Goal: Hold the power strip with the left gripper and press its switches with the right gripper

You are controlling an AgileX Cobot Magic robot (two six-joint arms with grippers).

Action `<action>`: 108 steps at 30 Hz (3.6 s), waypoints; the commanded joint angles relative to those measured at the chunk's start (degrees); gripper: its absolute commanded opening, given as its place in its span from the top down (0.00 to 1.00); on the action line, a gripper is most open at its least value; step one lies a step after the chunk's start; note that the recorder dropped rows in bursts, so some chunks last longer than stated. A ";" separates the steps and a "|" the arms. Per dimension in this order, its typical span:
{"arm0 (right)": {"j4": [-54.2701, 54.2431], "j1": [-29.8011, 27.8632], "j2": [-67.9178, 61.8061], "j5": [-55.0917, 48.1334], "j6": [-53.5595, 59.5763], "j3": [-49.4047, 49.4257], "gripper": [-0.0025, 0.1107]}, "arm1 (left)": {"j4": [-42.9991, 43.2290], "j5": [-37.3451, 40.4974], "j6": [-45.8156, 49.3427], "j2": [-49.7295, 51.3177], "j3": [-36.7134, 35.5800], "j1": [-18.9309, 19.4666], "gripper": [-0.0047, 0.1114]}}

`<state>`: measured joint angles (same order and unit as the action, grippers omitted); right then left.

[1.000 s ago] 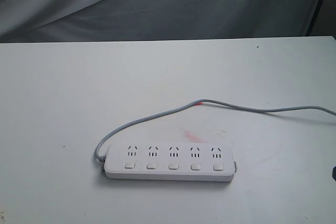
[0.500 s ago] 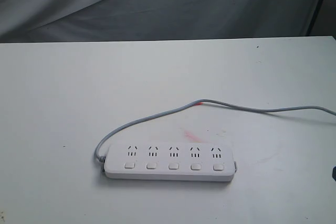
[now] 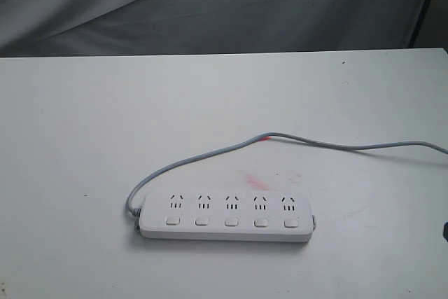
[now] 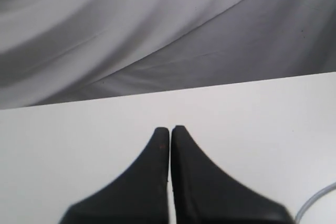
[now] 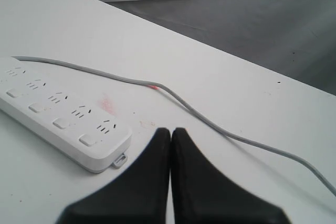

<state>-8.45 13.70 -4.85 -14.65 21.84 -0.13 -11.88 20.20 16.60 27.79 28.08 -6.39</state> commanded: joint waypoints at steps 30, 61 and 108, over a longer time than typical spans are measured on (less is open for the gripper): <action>-0.07 -0.52 0.10 0.18 -0.08 0.13 0.98 | -35.41 32.16 90.17 54.88 24.33 -4.82 0.95; -0.07 -0.52 0.10 0.18 -0.08 0.13 0.98 | -39.16 35.14 98.90 69.13 24.11 -11.23 0.16; -0.07 -0.52 0.10 0.18 -0.08 0.13 0.98 | -42.78 20.56 103.34 83.47 24.21 -16.55 0.16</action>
<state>-8.45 13.70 -4.85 -14.65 21.84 -0.13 -53.59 40.95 119.44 111.11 52.23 -22.60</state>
